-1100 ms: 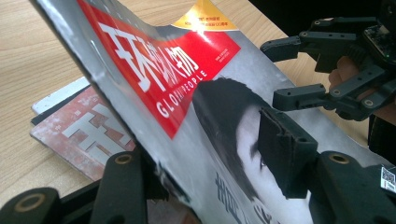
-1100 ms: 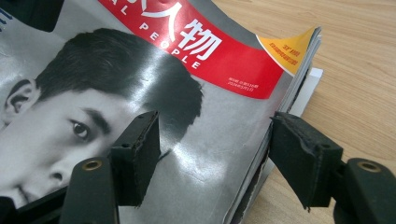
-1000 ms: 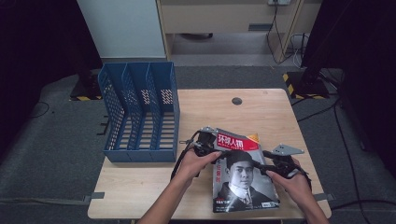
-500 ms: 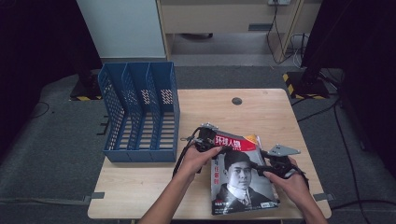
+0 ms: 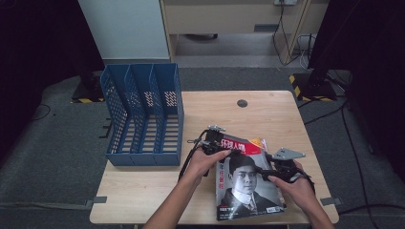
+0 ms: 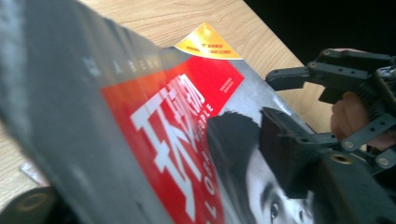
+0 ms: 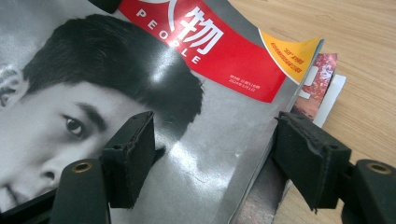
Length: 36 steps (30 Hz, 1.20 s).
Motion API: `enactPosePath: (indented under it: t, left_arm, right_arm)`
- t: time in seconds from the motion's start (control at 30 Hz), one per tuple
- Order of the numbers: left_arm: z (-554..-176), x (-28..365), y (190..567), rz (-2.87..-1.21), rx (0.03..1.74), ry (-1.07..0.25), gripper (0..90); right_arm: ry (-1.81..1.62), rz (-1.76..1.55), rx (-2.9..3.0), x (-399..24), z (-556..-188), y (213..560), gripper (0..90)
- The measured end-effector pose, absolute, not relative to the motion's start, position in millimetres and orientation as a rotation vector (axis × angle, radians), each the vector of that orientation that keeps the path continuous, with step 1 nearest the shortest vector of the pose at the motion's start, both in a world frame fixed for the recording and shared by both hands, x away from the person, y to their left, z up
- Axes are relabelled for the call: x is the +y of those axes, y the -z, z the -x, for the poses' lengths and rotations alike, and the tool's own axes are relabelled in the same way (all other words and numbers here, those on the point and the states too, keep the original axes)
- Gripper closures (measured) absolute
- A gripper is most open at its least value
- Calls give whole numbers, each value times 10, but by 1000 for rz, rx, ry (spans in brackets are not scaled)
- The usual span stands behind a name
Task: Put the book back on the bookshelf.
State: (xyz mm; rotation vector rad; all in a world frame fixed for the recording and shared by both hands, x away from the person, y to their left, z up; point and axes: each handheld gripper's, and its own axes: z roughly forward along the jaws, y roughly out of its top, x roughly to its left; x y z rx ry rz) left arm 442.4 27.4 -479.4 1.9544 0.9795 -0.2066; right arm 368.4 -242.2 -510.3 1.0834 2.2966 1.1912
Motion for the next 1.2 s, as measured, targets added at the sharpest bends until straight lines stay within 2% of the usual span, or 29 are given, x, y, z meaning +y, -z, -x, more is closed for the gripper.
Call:
enactPosePath:
  t: [0.07, 0.13, 0.27, 0.5, 1.2]
  left_arm:
    - [-4434, 287, 4791, -1943, 988, 200, 432]
    - [-4443, 300, 4788, -1935, 997, 191, 479]
    - [-4436, 296, 4778, -1953, 994, 142, 635]
    - [-4414, 312, 4724, -1941, 994, 106, 770]
    - [-4395, 286, 4548, -1950, 947, 101, 809]
  right_arm:
    - [-1193, -1088, 2295, -2421, -3686, 5106, 291]
    - [-1191, -1088, 2298, -2421, -3686, 5105, 288]
    - [-1190, -1089, 2299, -2418, -3685, 5106, 281]
    - [-1200, -1104, 2308, -2423, -3691, 5101, 253]
    - [-1234, -1160, 2267, -2509, -3704, 5080, 252]
